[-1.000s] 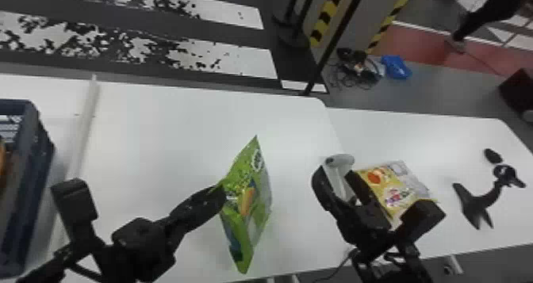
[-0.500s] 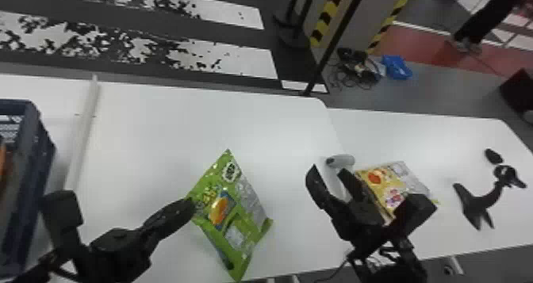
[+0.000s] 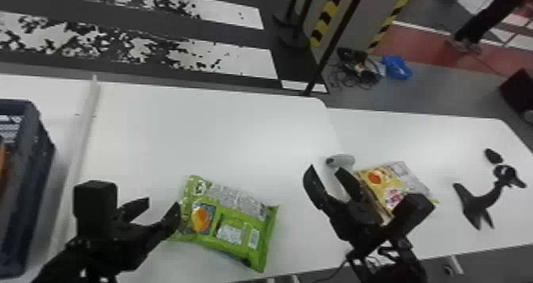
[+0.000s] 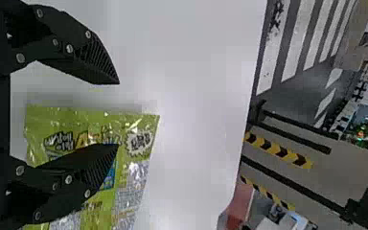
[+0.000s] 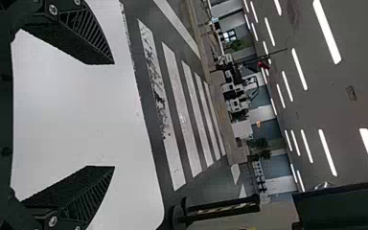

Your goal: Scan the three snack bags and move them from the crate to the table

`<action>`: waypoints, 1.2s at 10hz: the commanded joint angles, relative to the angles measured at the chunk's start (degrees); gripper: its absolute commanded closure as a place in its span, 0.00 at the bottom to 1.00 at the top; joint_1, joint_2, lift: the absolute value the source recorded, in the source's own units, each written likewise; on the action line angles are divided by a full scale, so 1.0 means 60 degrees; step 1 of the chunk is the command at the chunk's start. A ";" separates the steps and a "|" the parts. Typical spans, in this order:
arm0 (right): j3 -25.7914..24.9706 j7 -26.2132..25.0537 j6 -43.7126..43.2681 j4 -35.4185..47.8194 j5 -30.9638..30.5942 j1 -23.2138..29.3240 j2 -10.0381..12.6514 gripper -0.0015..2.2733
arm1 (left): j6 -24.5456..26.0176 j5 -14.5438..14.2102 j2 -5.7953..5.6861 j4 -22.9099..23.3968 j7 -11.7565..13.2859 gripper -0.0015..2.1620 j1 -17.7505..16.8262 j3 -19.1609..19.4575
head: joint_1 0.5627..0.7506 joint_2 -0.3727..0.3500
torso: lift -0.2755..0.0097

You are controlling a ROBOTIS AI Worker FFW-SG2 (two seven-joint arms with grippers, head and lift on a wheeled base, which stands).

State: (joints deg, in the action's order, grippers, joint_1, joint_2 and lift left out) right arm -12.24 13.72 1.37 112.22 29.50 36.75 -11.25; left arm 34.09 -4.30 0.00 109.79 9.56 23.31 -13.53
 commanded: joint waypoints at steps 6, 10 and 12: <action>0.0385 0.0439 0.1024 0.0530 -0.0039 0.0100 -0.0088 0.08 | -0.2260 -0.0368 -0.0703 0.2649 -0.0085 0.02 0.2047 0.1376 | 0.70 0.14 | 0.75; 0.0971 0.1405 0.3427 0.1233 -0.0185 0.0451 -0.0029 0.40 | -0.3754 -0.0573 -0.0805 0.4011 -0.0027 0.02 0.3380 0.1918 | 0.70 0.35 | 0.75; 0.1205 0.1596 0.5302 0.1878 -0.0068 0.0744 0.0074 0.87 | -0.3930 -0.0602 -0.0791 0.4026 -0.0159 0.02 0.3600 0.2167 | 0.70 0.48 | 0.75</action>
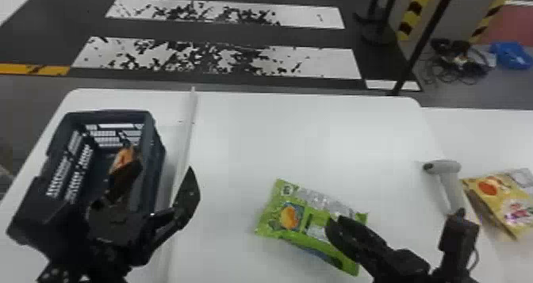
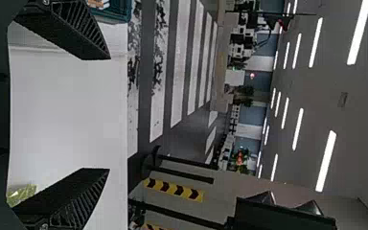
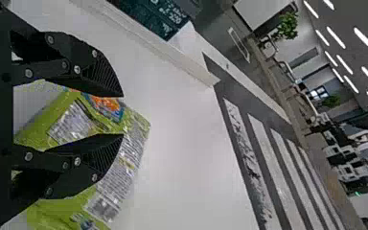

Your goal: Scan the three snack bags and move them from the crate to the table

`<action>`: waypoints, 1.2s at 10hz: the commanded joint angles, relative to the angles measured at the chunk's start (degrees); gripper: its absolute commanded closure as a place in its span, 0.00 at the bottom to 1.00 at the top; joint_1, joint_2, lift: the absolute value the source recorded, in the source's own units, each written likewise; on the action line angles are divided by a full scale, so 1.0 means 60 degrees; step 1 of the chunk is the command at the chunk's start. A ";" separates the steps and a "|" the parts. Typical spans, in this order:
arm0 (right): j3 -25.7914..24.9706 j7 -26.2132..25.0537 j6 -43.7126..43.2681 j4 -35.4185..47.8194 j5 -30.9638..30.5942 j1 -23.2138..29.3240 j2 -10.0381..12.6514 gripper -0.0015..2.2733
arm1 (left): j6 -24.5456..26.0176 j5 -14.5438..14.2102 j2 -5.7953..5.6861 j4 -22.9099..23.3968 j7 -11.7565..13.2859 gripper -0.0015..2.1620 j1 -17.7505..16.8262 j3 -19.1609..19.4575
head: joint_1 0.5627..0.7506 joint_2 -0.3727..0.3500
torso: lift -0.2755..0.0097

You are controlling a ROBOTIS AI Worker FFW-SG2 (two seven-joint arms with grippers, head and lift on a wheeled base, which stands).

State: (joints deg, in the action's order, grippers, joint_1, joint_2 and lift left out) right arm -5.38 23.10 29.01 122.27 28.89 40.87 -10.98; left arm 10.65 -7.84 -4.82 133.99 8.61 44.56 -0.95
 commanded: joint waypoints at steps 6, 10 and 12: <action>0.2479 -0.0335 0.0462 -0.1043 -0.1739 -0.0512 0.0380 0.95 | -0.0287 -0.0129 -0.0119 0.0066 0.0148 0.02 0.0205 0.0158 | 0.70 0.79 | 0.75; 0.3168 -0.2210 0.0257 -0.2772 -0.2837 -0.2343 0.0790 0.95 | -0.0287 -0.0291 -0.0354 0.0081 0.0221 0.02 0.0190 0.0129 | 0.70 0.82 | 0.75; 0.3051 -0.3016 0.0726 -0.3153 -0.2837 -0.3046 0.0790 0.95 | -0.0287 -0.0305 -0.0368 0.0081 0.0294 0.02 0.0205 0.0085 | 0.70 0.77 | 0.75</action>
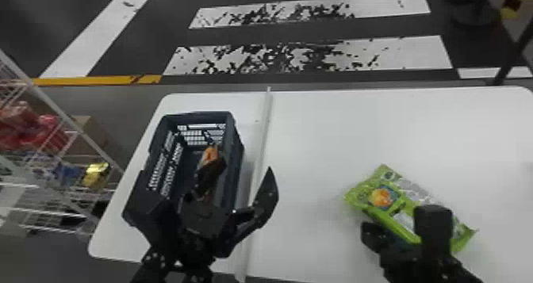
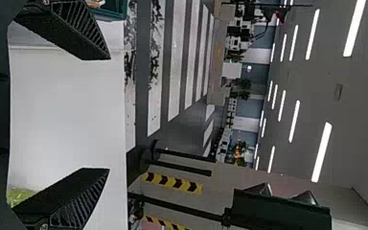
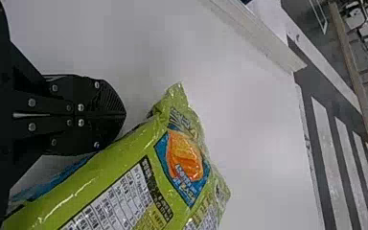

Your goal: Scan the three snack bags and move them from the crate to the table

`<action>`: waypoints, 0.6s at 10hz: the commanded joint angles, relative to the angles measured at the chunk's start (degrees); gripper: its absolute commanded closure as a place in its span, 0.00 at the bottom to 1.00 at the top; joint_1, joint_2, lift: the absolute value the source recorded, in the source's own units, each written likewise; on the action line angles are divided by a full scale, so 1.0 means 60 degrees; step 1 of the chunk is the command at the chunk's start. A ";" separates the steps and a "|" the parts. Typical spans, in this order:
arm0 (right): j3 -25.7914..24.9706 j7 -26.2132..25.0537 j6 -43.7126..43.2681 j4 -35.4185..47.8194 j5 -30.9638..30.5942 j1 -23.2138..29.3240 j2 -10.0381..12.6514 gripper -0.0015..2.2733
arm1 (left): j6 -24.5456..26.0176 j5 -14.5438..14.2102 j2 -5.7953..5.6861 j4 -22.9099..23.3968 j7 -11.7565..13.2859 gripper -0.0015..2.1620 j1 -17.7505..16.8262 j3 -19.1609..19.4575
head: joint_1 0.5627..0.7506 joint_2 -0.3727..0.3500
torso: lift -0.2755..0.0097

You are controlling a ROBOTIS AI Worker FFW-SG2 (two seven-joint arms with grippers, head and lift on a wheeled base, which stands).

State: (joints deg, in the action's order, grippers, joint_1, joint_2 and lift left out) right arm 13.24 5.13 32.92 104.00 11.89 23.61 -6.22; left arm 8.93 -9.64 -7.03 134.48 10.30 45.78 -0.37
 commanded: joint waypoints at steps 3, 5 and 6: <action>-0.0390 -0.1367 -0.0014 -0.0107 0.0186 -0.0332 0.0187 0.95 | -0.0117 -0.0004 -0.0001 -0.0001 0.0027 0.02 0.0002 -0.0173 | 0.70 0.65 | 0.75; -0.0551 -0.2217 -0.0160 -0.0092 0.0405 -0.0346 0.0231 0.95 | -0.0146 -0.0004 -0.0001 -0.0001 0.0071 0.02 0.0002 -0.0232 | 0.70 0.59 | 0.75; -0.0653 -0.1953 0.0015 0.0523 0.0816 0.0093 0.0129 0.95 | -0.0146 -0.0004 -0.0015 -0.0030 0.0086 0.02 0.0002 -0.0232 | 0.70 0.55 | 0.75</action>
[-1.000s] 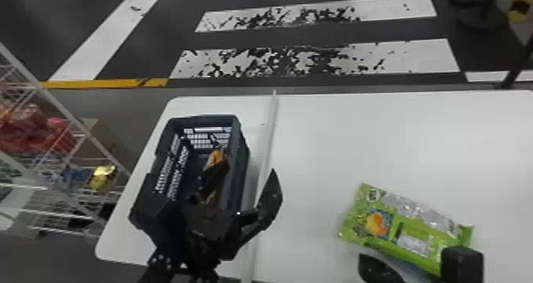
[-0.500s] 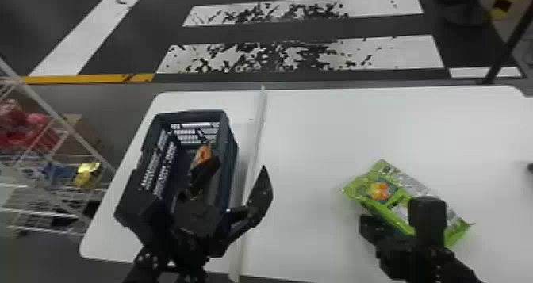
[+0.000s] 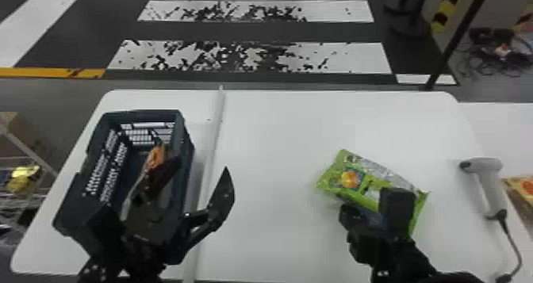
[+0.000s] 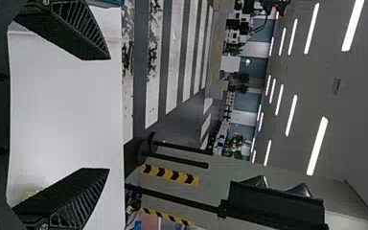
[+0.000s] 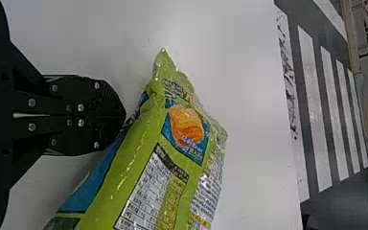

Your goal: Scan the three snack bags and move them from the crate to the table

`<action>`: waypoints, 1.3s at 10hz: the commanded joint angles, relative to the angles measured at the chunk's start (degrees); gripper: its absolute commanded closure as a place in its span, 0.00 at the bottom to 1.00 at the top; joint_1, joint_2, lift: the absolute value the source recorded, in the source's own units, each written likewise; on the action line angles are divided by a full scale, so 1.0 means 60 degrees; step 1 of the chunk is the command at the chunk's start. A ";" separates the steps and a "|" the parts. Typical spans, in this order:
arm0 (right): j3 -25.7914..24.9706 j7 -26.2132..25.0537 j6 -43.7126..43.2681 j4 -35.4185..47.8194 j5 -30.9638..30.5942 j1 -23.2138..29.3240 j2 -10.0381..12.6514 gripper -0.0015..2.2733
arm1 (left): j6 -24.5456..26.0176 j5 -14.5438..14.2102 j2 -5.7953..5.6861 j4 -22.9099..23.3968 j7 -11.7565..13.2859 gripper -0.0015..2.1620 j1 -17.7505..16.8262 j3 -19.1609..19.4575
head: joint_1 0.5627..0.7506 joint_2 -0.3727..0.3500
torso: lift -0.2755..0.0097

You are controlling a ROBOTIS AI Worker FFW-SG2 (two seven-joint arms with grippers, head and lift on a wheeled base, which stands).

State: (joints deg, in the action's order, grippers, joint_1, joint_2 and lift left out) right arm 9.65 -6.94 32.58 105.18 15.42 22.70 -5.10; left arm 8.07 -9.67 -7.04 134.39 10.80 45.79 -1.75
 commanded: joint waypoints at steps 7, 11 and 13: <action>-0.0143 0.0424 0.3178 0.2964 0.0932 0.0610 -0.0322 0.95 | 0.0054 -0.0015 -0.0042 -0.0074 0.0061 0.02 -0.0220 -0.0149 | 0.70 0.59 | 0.75; 0.0824 -0.0381 0.3207 0.0298 0.0536 -0.1865 -0.0220 0.95 | 0.0054 -0.0205 -0.0174 -0.0148 0.0075 0.02 -0.0234 0.0027 | 0.70 0.63 | 0.75; 0.0897 -0.0645 0.3119 -0.0713 0.0346 -0.2685 -0.0088 0.95 | 0.0054 -0.0425 -0.0174 -0.0235 0.0207 0.02 -0.0190 0.0291 | 0.70 0.64 | 0.75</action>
State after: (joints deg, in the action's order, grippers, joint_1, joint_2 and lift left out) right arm 14.99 -10.81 51.48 102.35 17.71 7.74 -5.73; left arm 8.38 -11.97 -8.09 133.12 11.93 44.52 -0.50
